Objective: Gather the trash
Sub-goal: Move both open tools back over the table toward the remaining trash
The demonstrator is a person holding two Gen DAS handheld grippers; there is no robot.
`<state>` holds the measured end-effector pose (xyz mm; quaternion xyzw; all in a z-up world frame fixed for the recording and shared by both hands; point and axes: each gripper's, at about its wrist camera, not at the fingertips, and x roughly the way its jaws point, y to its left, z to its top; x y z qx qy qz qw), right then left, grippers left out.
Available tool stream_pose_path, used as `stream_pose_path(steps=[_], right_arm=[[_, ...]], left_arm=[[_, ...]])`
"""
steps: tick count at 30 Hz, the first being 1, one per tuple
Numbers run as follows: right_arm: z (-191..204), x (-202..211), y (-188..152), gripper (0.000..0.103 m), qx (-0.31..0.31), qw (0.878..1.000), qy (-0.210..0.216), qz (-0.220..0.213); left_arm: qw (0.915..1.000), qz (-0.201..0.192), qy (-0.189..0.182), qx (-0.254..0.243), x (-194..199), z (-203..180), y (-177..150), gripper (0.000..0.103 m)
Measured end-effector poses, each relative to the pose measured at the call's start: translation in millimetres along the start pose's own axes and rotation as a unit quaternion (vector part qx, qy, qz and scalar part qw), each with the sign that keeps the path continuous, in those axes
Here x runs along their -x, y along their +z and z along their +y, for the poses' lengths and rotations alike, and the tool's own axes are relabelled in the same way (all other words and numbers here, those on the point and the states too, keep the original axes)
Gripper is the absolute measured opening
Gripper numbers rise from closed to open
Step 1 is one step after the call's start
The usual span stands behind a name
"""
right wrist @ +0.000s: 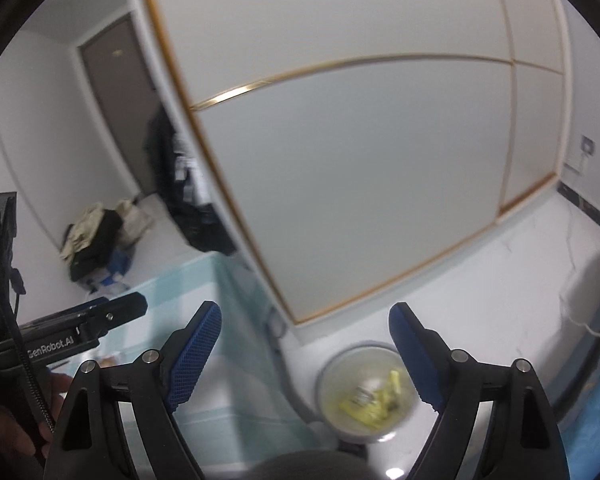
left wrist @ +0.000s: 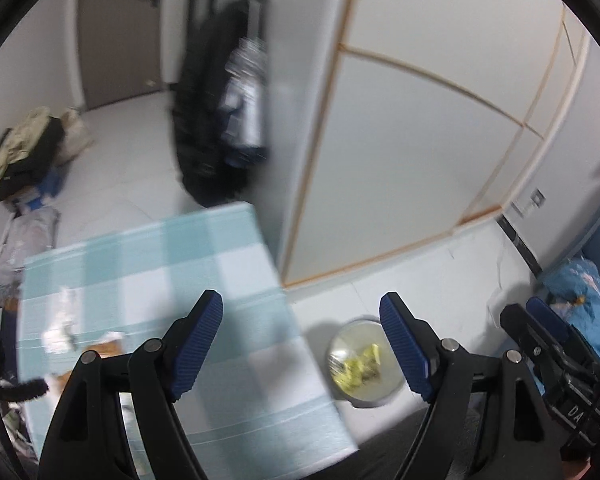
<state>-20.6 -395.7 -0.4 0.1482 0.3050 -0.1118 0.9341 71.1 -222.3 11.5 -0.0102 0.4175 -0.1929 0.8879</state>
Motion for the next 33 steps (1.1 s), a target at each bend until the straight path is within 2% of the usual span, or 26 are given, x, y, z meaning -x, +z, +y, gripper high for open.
stream_pose_path(steps=[4,6,14,24,33], right_arm=[[35,3,-2,0.086,0.024,0.999,0.04,-0.013],[54,3,-4,0.086,0.035,0.997,0.063,-0.017],[123,-2,-16,0.086,0.08,0.989,0.125,-0.013],[201,-20,-42,0.086,0.138,0.977,0.164,0.002],[252,-45,-67,0.086,0.187,0.966,0.173,0.037]], left_arm=[[0.9987,-0.035,0.033,0.016,30,35,1,0.08],[0.9979,-0.045,0.039,0.025,40,46,-1,0.084],[0.9918,-0.08,0.076,0.065,69,108,-11,0.085],[0.9817,-0.091,0.114,0.123,75,176,-30,0.086],[0.9716,-0.088,0.13,0.177,69,232,-49,0.086]])
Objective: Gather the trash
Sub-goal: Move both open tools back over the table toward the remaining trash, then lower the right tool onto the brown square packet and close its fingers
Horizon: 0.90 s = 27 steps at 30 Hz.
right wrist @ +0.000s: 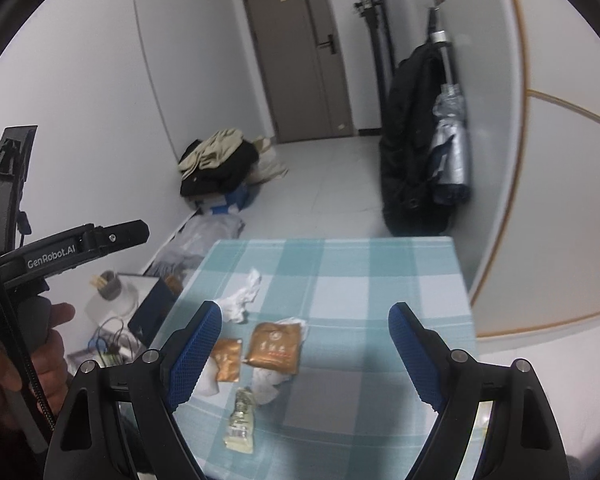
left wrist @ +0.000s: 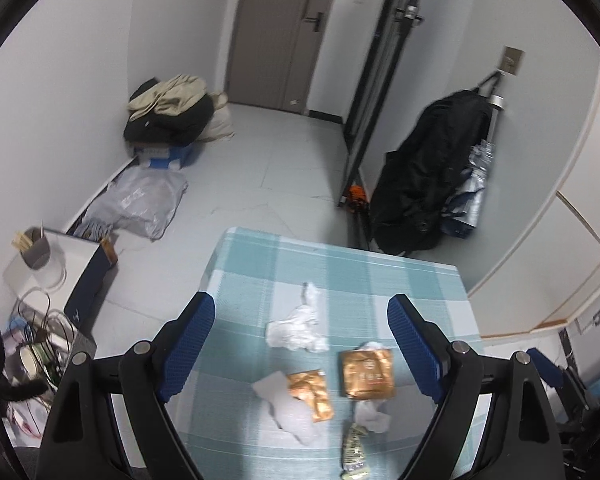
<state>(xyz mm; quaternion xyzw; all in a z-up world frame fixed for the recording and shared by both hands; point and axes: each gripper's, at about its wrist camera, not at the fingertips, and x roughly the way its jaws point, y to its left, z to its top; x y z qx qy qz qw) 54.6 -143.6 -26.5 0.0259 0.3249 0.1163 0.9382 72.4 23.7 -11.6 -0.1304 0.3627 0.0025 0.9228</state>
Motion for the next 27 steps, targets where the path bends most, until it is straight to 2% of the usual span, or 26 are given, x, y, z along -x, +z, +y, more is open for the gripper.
stream_pose_path(steps=[7,14,19,27], right_arm=[[21,-33,-14,0.086,0.01,0.999,0.014,0.038],[34,-67,-39,0.086,0.021,0.996,0.016,0.089],[34,-88,-50,0.086,0.016,0.993,0.015,0.116],[41,-134,-41,0.086,0.005,0.989,0.004,0.151]], left_arm=[[0.9993,0.02,0.013,0.028,-15,37,-7,0.086],[0.997,0.046,0.007,0.062,-20,63,-11,0.086],[0.9954,0.061,-0.006,0.073,-22,69,-12,0.087],[0.9953,0.062,-0.009,0.074,-23,73,-8,0.087]])
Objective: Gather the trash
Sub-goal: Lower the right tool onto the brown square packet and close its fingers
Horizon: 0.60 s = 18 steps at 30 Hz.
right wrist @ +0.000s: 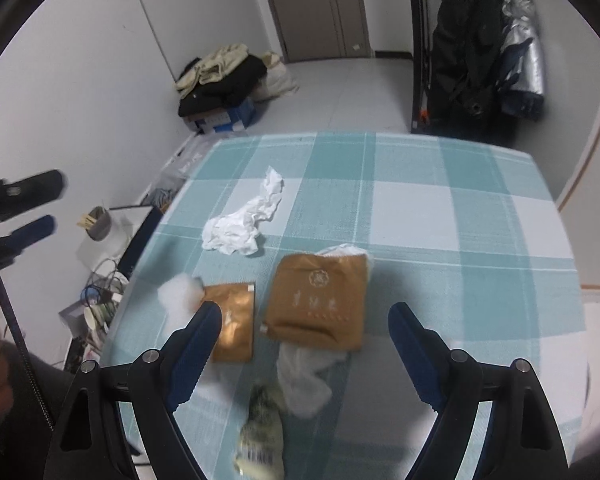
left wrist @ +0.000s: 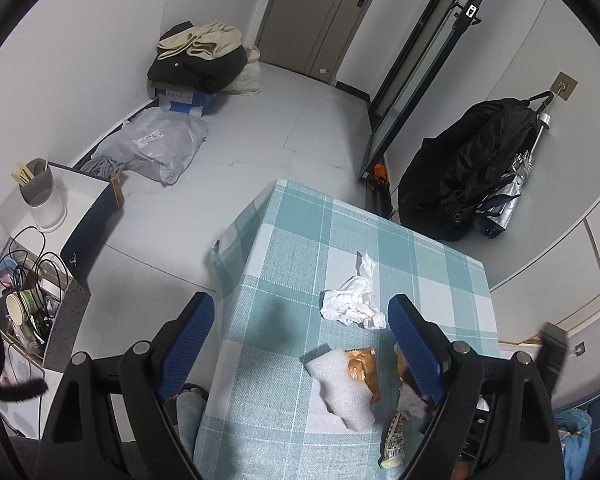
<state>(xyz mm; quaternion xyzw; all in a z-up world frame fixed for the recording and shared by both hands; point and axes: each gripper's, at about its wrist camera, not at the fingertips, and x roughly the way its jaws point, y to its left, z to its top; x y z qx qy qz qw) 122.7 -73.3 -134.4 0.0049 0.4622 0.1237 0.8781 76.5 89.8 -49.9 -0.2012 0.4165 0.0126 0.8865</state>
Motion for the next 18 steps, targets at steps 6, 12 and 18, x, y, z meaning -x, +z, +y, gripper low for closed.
stream_pose_path(steps=[6,12,18], right_arm=[[11,-34,6,0.084,0.01,0.999,-0.035,0.037],[2,-41,5,0.073,-0.014,0.998,-0.046,0.045],[-2,-35,4,0.061,-0.01,0.998,-0.039,0.047]], left_arm=[[0.9999,0.009,0.006,0.008,-5,7,1,0.087],[0.9998,0.016,0.005,0.01,-8,10,3,0.087],[0.9998,0.019,0.006,0.005,-10,7,3,0.087]])
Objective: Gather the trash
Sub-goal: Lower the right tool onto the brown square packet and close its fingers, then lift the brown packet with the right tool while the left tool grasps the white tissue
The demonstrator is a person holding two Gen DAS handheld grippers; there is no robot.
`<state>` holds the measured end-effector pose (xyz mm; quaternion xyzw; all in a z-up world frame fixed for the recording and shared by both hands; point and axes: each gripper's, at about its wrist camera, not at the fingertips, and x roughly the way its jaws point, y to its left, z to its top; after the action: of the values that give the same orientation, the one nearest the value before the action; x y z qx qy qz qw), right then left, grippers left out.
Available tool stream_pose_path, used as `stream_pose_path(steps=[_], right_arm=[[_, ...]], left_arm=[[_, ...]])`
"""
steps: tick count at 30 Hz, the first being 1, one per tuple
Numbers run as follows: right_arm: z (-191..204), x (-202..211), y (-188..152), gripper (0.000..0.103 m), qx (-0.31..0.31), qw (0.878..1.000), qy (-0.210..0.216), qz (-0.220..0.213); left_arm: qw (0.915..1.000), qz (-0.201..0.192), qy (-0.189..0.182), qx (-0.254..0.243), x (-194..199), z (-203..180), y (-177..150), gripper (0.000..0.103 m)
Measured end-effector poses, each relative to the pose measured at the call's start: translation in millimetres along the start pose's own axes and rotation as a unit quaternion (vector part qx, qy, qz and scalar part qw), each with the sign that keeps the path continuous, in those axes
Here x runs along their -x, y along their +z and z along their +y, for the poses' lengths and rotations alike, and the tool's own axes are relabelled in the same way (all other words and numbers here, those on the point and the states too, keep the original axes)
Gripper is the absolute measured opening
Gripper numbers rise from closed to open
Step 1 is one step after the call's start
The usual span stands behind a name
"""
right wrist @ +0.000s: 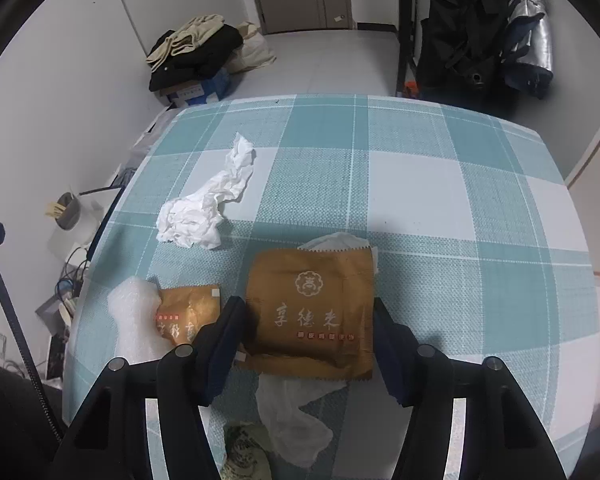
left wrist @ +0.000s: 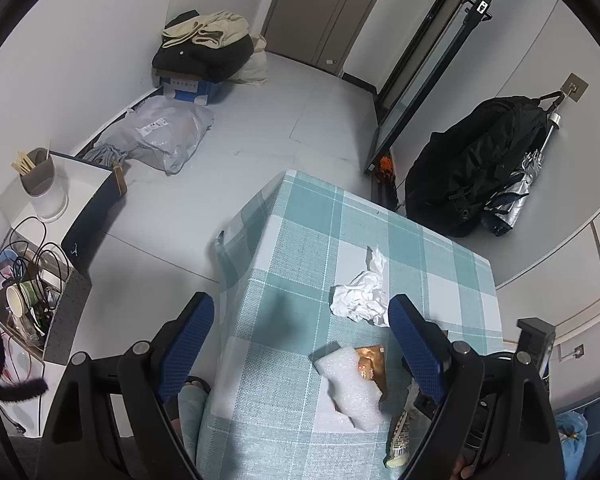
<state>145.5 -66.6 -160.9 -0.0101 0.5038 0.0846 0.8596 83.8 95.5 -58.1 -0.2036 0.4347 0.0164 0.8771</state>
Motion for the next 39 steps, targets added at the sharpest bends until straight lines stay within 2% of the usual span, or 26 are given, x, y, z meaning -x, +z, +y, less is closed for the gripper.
stream_pose_path(steps=[9,14,19,21,24,28,35,39], right_arm=[[-7,17,1,0.059,-0.009,0.999,0.022,-0.022],[-18,36,-1,0.059,-0.017,0.998,0.037,-0.044],[-34,59,-6,0.059,-0.017,0.997,0.037,-0.066],[-44,68,-9,0.059,-0.021,0.996,0.035,-0.074],[-64,80,-13,0.059,-0.032,0.996,0.03,-0.081],[-86,93,-16,0.059,-0.036,0.995,0.019,-0.087],[-127,118,-19,0.059,-0.058,0.992,0.006,-0.108],[-143,130,-23,0.059,-0.069,0.99,0.006,-0.12]], left_arm=[[0.9999,0.006,0.005,-0.014,-5,-7,-3,0.087],[0.9985,0.003,-0.041,-0.035,-5,-21,-5,0.087],[0.9949,0.008,-0.068,-0.073,-9,-47,-10,0.087],[0.9922,0.023,-0.082,-0.09,-15,-60,-13,0.087],[0.9851,0.067,-0.11,-0.115,-27,-80,-19,0.087],[0.9766,0.107,-0.117,-0.145,-46,-104,-31,0.087],[0.9666,0.164,-0.098,-0.171,-82,-131,-48,0.086],[0.9628,0.172,-0.084,-0.191,-91,-143,-58,0.086]])
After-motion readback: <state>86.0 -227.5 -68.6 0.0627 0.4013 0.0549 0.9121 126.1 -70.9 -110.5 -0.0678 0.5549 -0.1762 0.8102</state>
